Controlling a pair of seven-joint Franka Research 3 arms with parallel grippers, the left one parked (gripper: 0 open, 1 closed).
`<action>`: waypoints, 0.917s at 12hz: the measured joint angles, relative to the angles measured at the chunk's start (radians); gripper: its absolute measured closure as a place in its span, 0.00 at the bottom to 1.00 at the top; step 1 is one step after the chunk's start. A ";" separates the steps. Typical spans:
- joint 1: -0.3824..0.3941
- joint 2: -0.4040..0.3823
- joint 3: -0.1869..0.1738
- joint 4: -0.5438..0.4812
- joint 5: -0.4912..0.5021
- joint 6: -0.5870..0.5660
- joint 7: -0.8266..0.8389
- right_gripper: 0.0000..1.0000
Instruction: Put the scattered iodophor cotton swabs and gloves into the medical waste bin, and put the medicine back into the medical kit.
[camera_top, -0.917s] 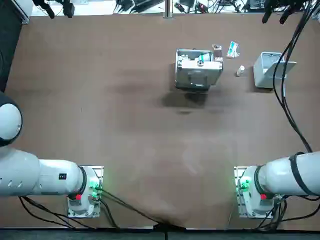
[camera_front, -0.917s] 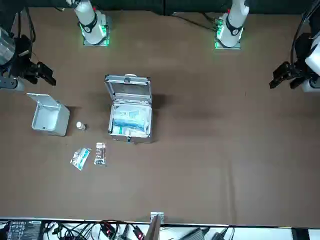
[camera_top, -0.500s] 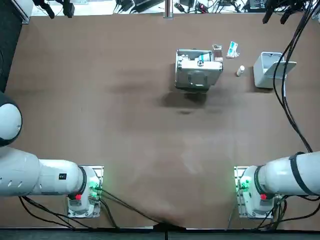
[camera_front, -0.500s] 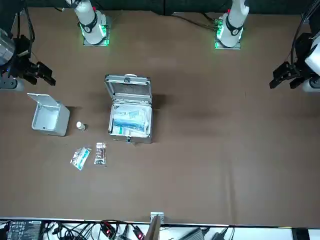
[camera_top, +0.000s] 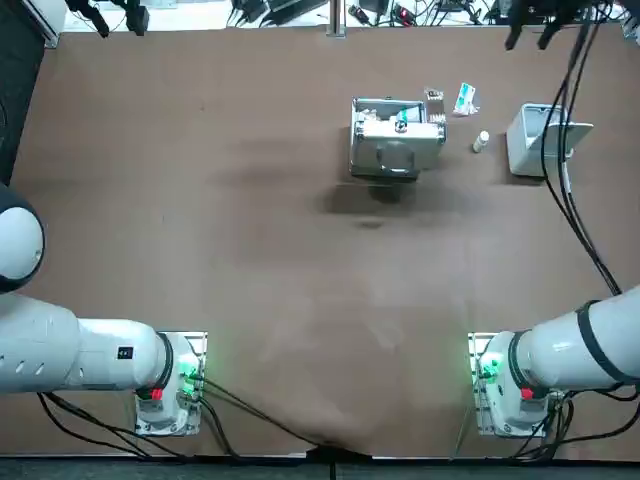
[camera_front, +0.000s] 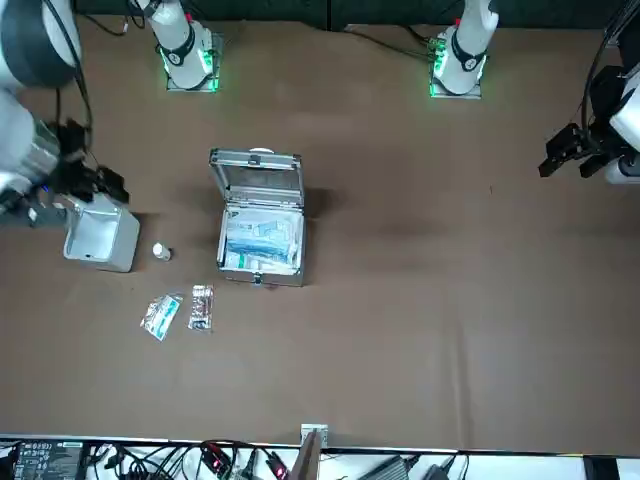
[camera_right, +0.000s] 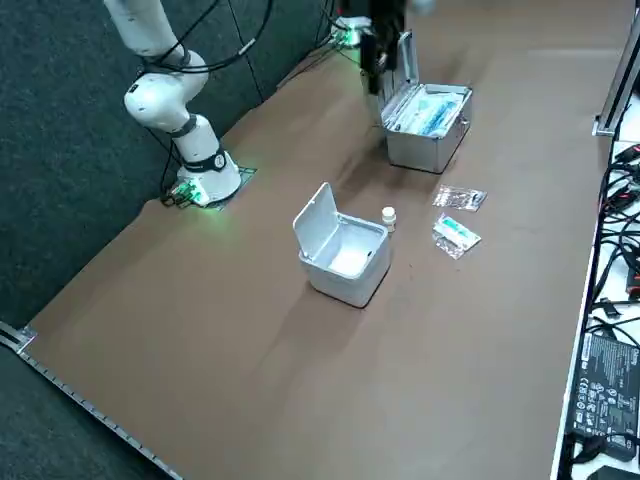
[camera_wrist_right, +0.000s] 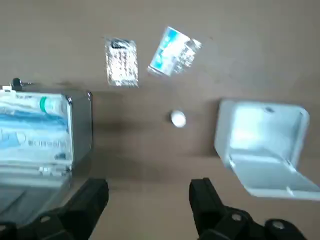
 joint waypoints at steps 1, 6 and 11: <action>0.014 0.040 0.001 0.008 0.000 0.037 -0.003 0.00; 0.107 0.243 0.007 0.013 0.000 0.201 -0.111 0.00; 0.120 0.327 0.007 -0.068 -0.025 0.386 -0.356 0.00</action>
